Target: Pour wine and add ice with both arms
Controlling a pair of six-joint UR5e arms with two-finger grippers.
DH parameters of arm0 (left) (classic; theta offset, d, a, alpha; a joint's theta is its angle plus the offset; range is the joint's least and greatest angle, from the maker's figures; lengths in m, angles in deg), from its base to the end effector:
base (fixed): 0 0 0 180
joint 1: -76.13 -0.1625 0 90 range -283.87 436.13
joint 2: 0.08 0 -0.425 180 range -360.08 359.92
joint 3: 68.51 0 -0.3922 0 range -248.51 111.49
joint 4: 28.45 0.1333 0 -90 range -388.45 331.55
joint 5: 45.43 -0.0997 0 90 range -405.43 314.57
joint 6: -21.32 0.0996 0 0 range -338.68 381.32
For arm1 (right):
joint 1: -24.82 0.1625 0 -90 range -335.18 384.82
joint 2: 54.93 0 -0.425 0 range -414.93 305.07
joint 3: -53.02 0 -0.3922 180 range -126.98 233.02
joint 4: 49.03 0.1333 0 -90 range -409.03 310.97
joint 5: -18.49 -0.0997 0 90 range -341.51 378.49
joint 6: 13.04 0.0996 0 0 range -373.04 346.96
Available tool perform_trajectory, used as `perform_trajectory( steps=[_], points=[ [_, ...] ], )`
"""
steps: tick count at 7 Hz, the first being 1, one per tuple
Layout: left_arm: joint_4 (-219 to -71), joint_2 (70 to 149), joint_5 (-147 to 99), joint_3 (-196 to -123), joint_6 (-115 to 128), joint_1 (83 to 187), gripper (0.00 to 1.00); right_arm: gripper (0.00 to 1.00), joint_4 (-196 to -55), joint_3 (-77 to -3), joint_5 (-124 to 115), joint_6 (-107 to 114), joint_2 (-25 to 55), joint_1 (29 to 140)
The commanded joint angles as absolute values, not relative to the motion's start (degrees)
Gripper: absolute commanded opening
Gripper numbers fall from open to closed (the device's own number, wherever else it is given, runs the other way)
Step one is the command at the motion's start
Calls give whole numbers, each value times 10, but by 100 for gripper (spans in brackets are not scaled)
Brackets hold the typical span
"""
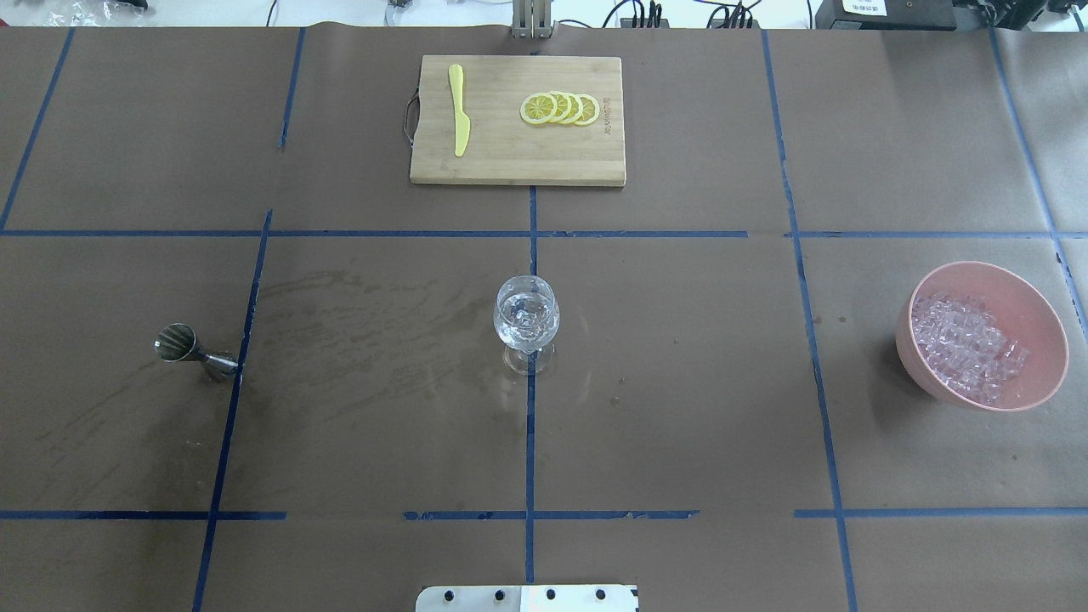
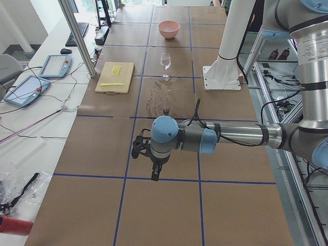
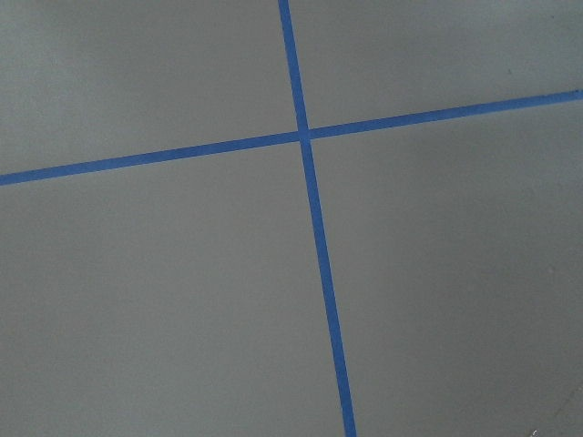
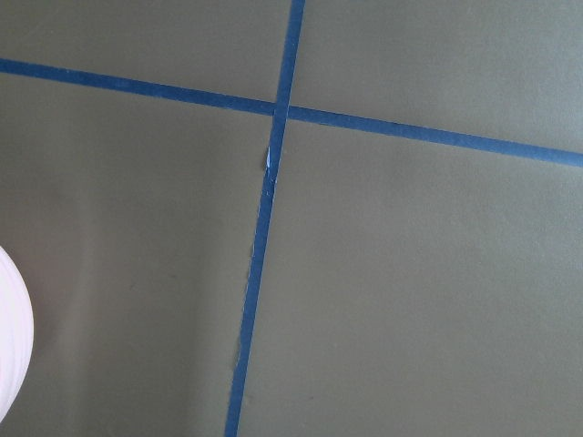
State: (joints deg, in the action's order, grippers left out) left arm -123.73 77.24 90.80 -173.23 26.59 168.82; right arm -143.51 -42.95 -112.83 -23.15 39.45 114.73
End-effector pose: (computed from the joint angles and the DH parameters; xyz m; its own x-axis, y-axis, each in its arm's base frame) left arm -0.0804 -0.4030 0.6188 0.6967 0.1502 -0.7015 -0.0175 0.9811 0.1927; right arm 0.0668 -0.4555 0.6551 0.7391 -0.1437 0.6580 0.1334 0.9889 0.0661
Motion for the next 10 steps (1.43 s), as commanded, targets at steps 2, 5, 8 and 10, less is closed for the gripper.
perform_trajectory(
  steps=[2, 5, 8, 10],
  points=[
    [-1237, 772, 908, -1733, 266, 1689, 100, 100, -1435, -430, -1130, -233, 397, 1147],
    [-1237, 771, 909, -1733, 266, 1688, 100, 100, -1435, -430, -1155, -235, 409, 1147],
    [-1238, 771, 912, -1734, 266, 1688, 100, 100, -1434, -436, -1156, -235, 416, 1147],
    [-1239, 772, 912, -1734, 266, 1688, 100, 100, -1434, -438, -1157, -235, 417, 1147]
  ],
)
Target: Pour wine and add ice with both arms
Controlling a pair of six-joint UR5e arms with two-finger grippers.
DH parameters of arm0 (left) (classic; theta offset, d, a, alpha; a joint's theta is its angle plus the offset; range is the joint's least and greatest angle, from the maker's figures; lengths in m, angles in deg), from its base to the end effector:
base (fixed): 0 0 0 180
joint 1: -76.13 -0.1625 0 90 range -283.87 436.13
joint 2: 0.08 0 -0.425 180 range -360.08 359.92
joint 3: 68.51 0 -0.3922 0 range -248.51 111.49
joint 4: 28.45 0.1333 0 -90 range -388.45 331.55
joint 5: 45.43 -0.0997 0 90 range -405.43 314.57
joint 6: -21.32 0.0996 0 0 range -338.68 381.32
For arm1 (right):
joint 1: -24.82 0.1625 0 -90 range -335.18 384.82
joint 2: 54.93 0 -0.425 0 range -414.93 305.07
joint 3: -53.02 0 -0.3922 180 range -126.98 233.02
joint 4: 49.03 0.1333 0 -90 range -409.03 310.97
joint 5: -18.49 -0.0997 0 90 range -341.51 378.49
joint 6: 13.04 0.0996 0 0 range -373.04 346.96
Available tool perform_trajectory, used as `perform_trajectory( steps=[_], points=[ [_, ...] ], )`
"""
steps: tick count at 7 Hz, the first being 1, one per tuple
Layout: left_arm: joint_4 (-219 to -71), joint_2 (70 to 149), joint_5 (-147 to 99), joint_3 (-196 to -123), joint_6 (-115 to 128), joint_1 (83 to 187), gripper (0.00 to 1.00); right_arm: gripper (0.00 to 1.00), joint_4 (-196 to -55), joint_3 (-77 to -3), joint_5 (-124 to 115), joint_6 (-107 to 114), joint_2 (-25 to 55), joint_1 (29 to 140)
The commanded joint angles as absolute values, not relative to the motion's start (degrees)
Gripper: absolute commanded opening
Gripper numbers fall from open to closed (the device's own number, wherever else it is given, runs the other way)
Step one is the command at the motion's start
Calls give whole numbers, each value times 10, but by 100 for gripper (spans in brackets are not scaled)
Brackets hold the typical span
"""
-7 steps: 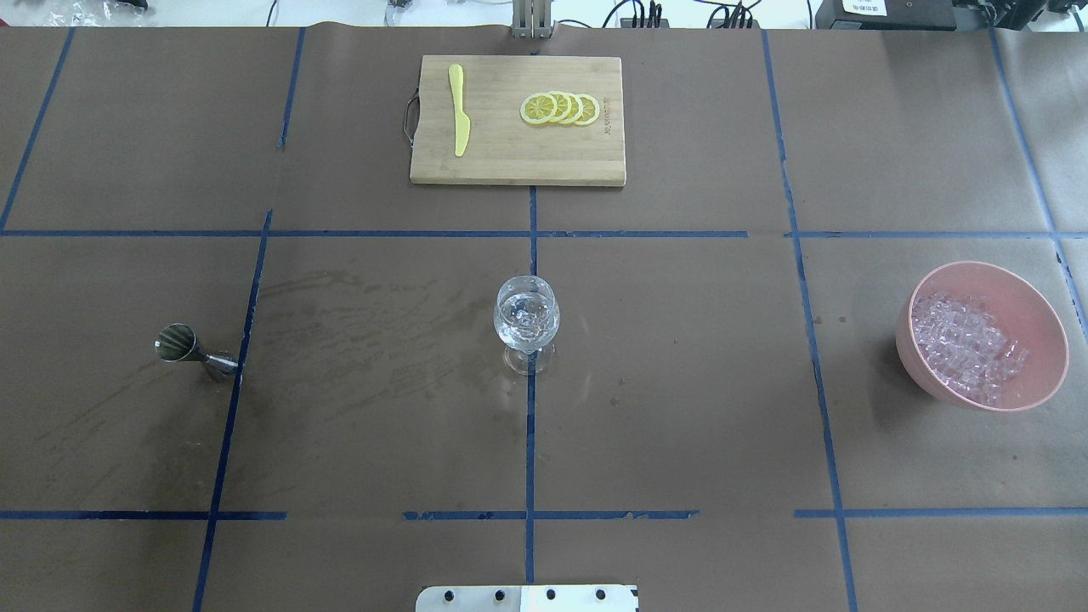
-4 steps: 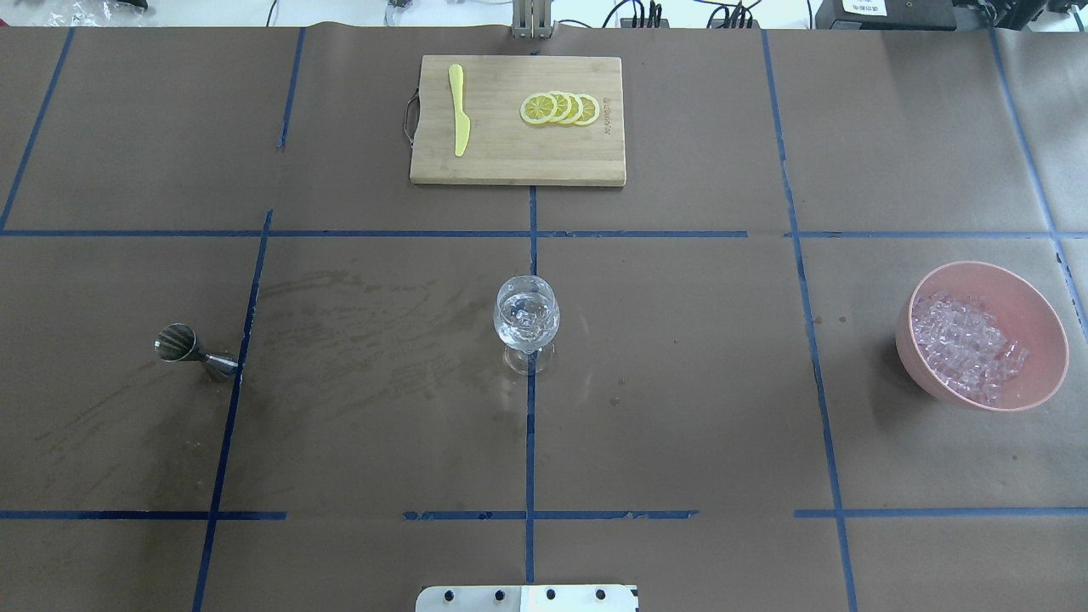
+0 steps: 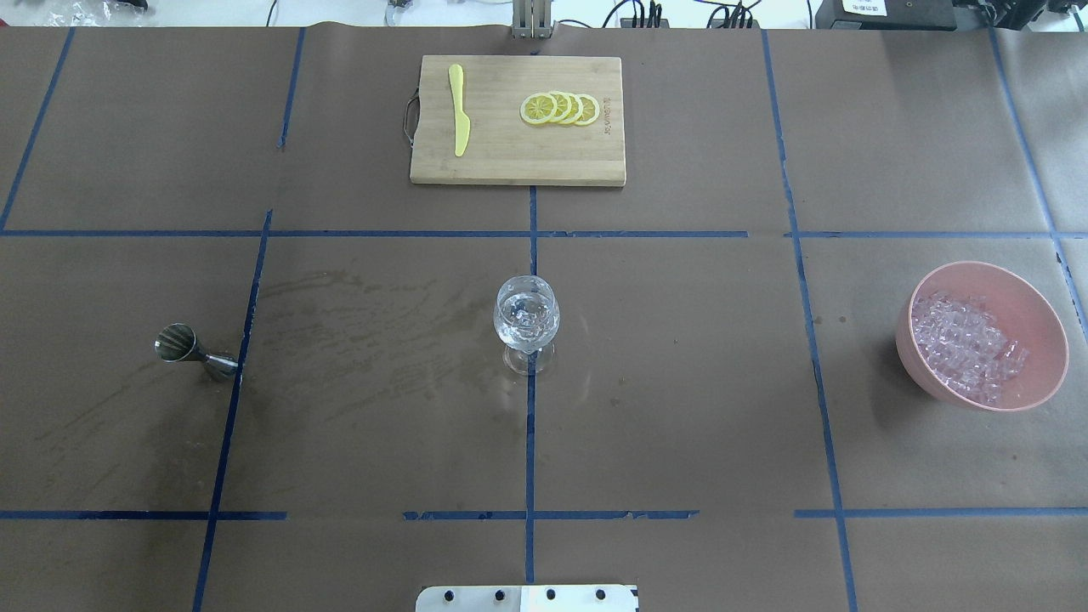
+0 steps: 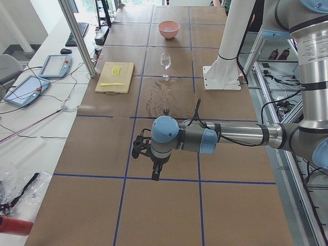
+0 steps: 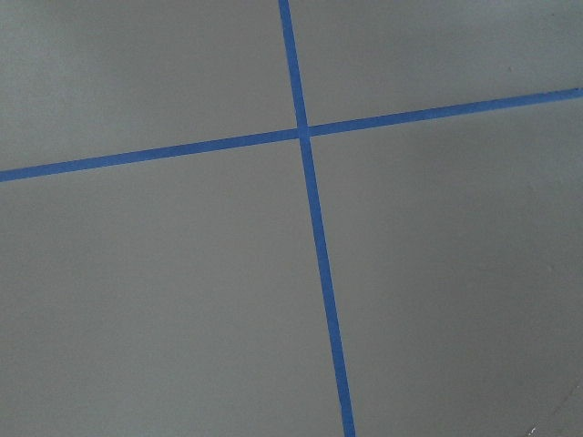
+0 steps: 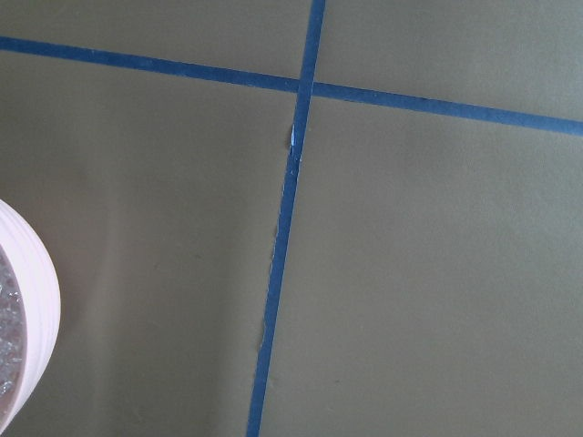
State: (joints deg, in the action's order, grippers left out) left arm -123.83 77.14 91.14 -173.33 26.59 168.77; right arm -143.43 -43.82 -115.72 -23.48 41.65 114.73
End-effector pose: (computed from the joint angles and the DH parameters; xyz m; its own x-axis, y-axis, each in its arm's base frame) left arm -0.0796 -0.4024 0.6180 0.6923 0.1527 -0.7052 -0.0180 0.9807 0.1947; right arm 0.0632 -0.4379 0.6613 0.7047 -0.1323 0.6970 0.1314 0.9898 0.0550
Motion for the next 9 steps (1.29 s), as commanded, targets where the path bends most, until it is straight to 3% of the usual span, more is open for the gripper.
perform_trajectory(
  steps=[1, 9],
  points=[
    [-1239, 772, 911, -1734, 266, 1688, 100, 100, -1434, -438, -1157, -235, 417, 1147],
    [-1239, 779, 909, -1734, 265, 1688, 100, 100, -1434, -436, -1157, -233, 418, 1147]
  ],
)
